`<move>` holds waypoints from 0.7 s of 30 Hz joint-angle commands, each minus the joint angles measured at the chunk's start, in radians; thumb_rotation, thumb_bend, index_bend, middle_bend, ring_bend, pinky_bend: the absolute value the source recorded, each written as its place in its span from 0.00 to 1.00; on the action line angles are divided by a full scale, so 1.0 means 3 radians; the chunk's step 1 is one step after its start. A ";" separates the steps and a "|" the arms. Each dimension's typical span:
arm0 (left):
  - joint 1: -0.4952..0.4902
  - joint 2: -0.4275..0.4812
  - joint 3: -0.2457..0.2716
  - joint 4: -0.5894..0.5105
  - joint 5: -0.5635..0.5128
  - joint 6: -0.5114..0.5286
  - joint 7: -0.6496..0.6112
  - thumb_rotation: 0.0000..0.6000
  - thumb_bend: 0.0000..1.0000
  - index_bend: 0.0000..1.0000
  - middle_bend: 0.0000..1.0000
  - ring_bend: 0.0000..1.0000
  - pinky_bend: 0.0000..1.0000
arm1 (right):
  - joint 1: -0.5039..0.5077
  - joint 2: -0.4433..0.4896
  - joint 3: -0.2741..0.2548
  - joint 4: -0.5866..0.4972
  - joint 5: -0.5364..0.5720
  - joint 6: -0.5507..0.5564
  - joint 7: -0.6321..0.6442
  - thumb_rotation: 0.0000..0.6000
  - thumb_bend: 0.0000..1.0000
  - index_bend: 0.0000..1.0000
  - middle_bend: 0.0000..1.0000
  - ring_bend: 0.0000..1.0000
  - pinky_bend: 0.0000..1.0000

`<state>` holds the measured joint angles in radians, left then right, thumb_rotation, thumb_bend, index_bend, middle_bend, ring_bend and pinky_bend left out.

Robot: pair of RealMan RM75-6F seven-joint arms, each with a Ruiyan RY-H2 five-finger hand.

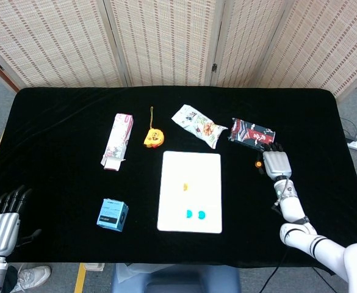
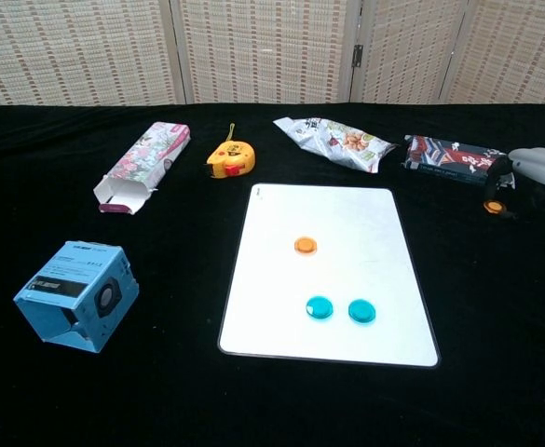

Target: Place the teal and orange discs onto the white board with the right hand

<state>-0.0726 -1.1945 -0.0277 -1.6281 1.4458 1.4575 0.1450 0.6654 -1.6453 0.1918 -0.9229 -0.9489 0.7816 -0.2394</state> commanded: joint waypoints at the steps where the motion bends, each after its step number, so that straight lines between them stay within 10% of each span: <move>1: 0.0002 -0.0001 0.0000 0.0004 -0.0002 0.0001 -0.0006 1.00 0.19 0.01 0.00 0.01 0.00 | -0.0001 -0.0018 0.0012 0.0025 0.0005 -0.0014 -0.0004 1.00 0.45 0.44 0.17 0.07 0.00; 11: 0.0002 -0.0001 0.0002 0.0014 -0.0005 -0.0003 -0.0014 1.00 0.19 0.01 0.00 0.01 0.00 | -0.0033 0.0022 0.0041 -0.0075 -0.0109 0.0054 0.0083 1.00 0.46 0.47 0.18 0.07 0.00; 21: -0.0017 0.0005 -0.0015 -0.0009 -0.0004 -0.0011 0.0004 1.00 0.19 0.01 0.00 0.01 0.00 | -0.0109 0.0562 -0.0011 -0.1276 -0.0609 0.0409 0.0137 1.00 0.46 0.47 0.19 0.07 0.00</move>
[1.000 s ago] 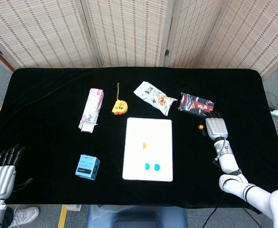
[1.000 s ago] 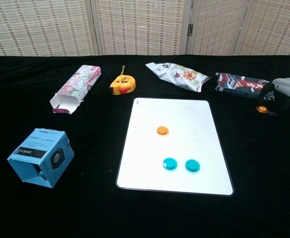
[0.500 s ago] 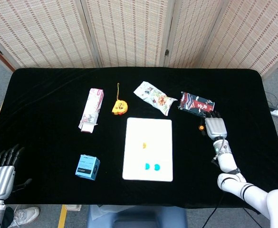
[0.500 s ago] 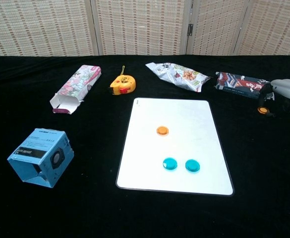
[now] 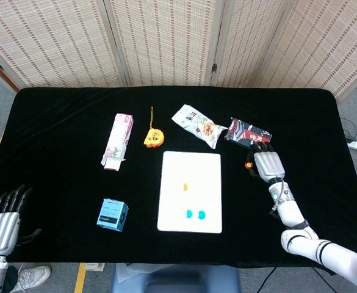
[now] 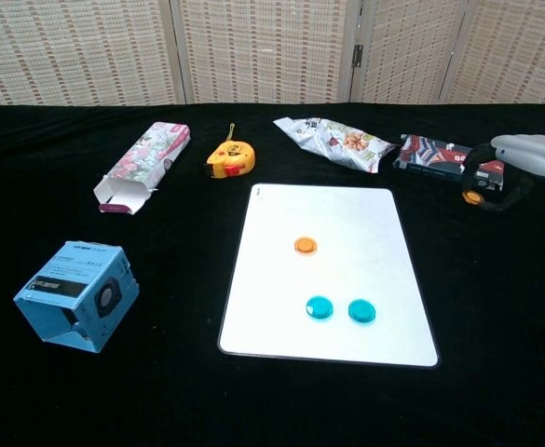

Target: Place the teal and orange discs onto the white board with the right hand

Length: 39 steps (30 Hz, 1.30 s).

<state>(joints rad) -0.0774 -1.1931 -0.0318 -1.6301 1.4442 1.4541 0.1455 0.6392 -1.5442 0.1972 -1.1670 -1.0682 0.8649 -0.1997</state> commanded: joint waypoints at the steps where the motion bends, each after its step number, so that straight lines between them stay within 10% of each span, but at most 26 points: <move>1: -0.0001 0.0001 0.0001 -0.0004 0.0003 0.0002 0.0004 1.00 0.19 0.01 0.00 0.01 0.00 | -0.0015 0.0250 -0.0036 -0.0555 -0.0241 0.0135 -0.0007 1.00 0.46 0.47 0.19 0.07 0.00; 39: 0.0055 -0.0060 0.0033 0.0170 -0.0007 0.0012 -0.0185 1.00 0.19 0.01 0.00 0.01 0.00 | 0.0509 -0.0240 -0.0231 -0.0814 -0.0065 -0.0104 -0.0791 1.00 0.46 0.37 0.17 0.06 0.00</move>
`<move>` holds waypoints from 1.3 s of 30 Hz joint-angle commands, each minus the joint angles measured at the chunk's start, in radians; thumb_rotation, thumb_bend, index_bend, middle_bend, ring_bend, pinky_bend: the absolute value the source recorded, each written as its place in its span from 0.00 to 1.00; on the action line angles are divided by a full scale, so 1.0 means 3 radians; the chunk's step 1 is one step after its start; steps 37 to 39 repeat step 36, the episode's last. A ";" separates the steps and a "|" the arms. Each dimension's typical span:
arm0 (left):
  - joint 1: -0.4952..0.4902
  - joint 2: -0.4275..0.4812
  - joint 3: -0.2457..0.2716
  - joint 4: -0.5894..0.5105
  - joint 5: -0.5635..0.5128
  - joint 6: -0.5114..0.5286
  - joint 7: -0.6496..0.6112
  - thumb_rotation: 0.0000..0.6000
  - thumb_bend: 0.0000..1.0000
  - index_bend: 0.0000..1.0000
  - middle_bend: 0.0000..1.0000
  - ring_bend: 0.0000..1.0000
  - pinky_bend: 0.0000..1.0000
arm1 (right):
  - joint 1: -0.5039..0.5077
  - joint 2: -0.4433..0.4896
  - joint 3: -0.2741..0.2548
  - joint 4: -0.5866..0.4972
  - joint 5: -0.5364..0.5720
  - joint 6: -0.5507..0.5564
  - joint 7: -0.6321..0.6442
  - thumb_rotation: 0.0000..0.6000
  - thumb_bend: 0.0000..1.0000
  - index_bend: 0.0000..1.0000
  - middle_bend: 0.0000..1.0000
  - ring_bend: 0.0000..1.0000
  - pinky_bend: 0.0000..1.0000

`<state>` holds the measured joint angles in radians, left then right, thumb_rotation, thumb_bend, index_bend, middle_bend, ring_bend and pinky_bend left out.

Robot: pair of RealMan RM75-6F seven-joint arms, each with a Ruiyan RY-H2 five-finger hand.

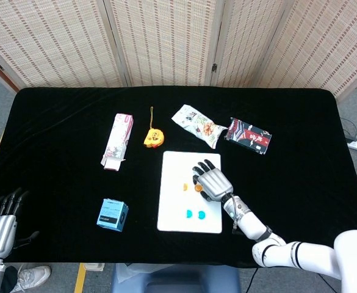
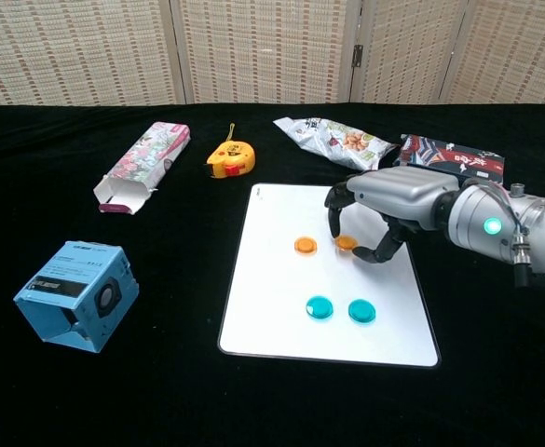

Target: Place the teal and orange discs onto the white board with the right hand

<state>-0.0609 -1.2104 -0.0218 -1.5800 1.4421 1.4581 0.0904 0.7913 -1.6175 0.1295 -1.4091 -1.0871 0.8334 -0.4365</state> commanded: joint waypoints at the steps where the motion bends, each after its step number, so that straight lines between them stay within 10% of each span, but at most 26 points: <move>1: 0.0000 -0.0006 0.0000 0.0006 0.0000 -0.0002 -0.0003 1.00 0.19 0.01 0.00 0.01 0.00 | 0.0002 0.0008 -0.0010 -0.0012 -0.0006 0.0006 -0.0002 1.00 0.46 0.33 0.17 0.06 0.00; 13: -0.0008 -0.0001 -0.0017 0.0030 0.0005 -0.0003 -0.0050 1.00 0.19 0.01 0.00 0.01 0.00 | -0.0380 0.0512 0.0008 -0.0458 -0.0194 0.0651 0.0265 1.00 0.46 0.19 0.15 0.05 0.00; 27: -0.0060 -0.0010 -0.0061 -0.0074 0.0135 0.0077 0.0009 1.00 0.19 0.01 0.00 0.01 0.00 | -0.1578 0.1511 -0.0404 -0.0981 -0.0858 0.2075 0.0993 1.00 0.46 0.00 0.00 0.00 0.00; 39: -0.0067 -0.0017 -0.0069 -0.0290 0.0203 0.0159 0.0262 1.00 0.19 0.01 0.00 0.01 0.00 | -0.2094 0.1725 -0.0680 -0.0913 -0.1274 0.2500 0.1451 1.00 0.46 0.00 0.00 0.00 0.00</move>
